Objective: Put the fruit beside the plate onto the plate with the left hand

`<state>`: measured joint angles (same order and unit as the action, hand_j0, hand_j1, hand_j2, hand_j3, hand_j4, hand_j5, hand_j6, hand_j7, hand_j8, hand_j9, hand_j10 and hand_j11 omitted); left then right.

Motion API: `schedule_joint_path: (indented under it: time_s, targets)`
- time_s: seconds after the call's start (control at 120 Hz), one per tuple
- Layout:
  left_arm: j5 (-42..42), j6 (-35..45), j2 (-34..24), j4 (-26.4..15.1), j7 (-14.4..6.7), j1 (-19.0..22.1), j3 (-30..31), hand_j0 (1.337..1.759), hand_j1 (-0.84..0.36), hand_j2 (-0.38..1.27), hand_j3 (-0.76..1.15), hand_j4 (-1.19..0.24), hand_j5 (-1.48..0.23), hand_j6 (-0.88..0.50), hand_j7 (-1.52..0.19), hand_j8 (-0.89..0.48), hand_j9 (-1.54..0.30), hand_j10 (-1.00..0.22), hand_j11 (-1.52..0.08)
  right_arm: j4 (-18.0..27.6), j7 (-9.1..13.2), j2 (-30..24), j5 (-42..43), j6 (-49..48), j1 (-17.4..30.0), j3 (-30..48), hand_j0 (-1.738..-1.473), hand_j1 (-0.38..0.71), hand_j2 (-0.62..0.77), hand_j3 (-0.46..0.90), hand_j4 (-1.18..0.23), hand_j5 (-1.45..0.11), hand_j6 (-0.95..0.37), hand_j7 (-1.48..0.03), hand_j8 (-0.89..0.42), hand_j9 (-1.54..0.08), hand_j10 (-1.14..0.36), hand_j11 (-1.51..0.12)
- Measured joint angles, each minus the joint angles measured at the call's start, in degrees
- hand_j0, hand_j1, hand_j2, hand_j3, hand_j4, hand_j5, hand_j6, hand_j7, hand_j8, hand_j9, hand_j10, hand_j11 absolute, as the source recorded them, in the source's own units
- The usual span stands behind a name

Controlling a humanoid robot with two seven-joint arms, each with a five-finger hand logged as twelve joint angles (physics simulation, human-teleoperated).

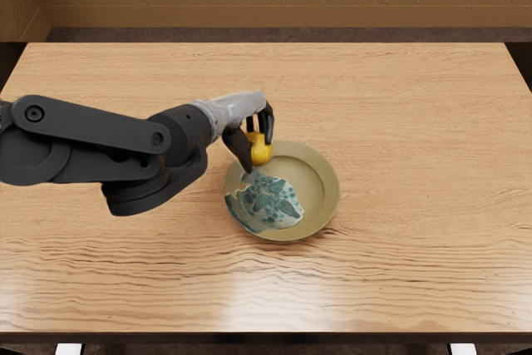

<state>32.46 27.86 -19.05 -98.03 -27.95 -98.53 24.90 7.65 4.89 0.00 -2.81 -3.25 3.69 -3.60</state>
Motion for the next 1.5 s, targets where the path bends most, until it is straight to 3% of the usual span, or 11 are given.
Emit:
schedule_joint_path:
  time_s: [0.275,0.658,0.95,1.233,1.5]
  targets:
    - [-2.38,-6.66,1.01,0.03,0.19,0.0,-1.83,1.653,-0.26,0.41,0.0,-0.82,-1.22,-0.4,-1.18,-0.45,-1.14,-0.86,-1.14,0.0,0.0,0.0,0.0,0.0,-0.01,0.0,-1.658,-0.32,0.0,0.0,-0.02,-0.03,-0.02,-0.03,-0.02,-0.03,-0.02,-0.03]
    - [-2.87,-7.76,3.13,1.14,0.27,0.5,-2.46,1.654,-0.25,0.4,0.0,-0.79,-1.14,-0.44,-1.11,-0.49,-1.09,-0.82,-1.09,0.0,0.0,0.0,0.0,0.0,0.0,0.0,-1.658,-0.32,0.0,0.0,-0.02,-0.03,-0.02,-0.03,-0.02,-0.03,-0.02,-0.03]
    - [-3.85,-7.63,4.07,2.64,0.27,0.88,-2.49,1.657,-0.2,0.21,0.0,-0.55,-0.74,-0.45,-0.73,-0.46,-0.72,-0.55,-0.73,0.0,-0.02,0.0,0.0,0.01,0.0,0.0,-1.658,-0.32,0.0,0.0,-0.02,-0.03,-0.02,-0.03,-0.02,-0.03,-0.02,-0.03]
    - [-4.51,-7.98,3.65,3.22,0.27,1.23,-2.77,1.658,0.04,0.08,0.0,-0.28,-0.37,-0.25,-0.36,-0.26,-0.36,-0.28,-0.36,0.0,-0.01,0.0,0.0,0.0,0.0,0.0,-1.658,-0.32,0.0,0.0,-0.02,-0.03,-0.02,-0.03,-0.02,-0.03,-0.02,-0.03]
    - [-8.16,-14.43,-0.61,3.18,0.47,1.52,-6.34,1.658,0.25,0.03,0.0,-0.09,-0.12,-0.08,-0.12,-0.09,-0.12,-0.09,-0.12,0.0,0.01,0.0,0.0,0.01,-0.01,0.0,-1.658,-0.32,0.0,0.0,-0.02,-0.03,-0.02,-0.03,-0.02,-0.03,-0.02,-0.03]
